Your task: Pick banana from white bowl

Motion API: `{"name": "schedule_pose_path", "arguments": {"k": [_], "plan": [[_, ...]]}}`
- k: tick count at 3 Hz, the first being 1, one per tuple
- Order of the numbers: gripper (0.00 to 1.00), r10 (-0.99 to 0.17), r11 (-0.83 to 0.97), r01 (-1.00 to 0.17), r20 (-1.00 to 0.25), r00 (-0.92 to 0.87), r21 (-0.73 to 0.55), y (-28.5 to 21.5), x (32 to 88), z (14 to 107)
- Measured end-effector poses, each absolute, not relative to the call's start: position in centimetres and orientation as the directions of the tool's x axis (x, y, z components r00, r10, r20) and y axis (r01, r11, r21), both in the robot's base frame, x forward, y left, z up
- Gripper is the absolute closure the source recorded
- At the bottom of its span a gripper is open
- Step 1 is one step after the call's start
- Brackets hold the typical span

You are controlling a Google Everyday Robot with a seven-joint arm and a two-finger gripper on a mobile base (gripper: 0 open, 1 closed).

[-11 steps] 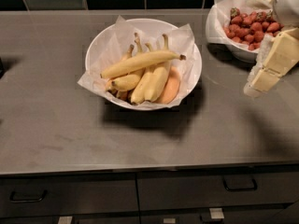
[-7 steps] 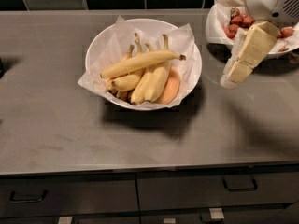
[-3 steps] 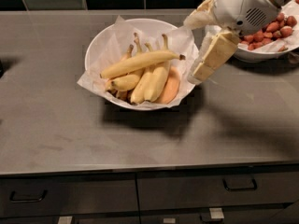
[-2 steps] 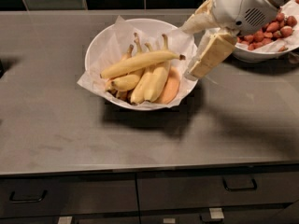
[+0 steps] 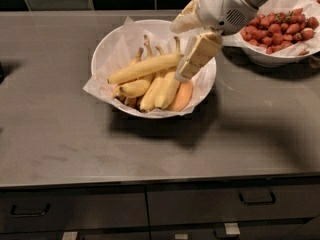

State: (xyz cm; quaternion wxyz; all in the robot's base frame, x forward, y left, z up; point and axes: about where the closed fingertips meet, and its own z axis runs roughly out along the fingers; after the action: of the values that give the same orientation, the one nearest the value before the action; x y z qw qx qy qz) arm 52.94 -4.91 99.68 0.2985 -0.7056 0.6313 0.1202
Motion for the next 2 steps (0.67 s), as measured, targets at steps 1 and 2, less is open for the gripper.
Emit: {"name": "schedule_pose_path", "arguments": {"k": [1,2], "plan": [[0.26,-0.814,-0.058,-0.959,-0.542,0.207,-0.278,-3.5,54.1,99.1],[0.28,-0.822,-0.104,-0.949,-0.512,0.250,-0.297,-2.0,55.6,98.6]]}}
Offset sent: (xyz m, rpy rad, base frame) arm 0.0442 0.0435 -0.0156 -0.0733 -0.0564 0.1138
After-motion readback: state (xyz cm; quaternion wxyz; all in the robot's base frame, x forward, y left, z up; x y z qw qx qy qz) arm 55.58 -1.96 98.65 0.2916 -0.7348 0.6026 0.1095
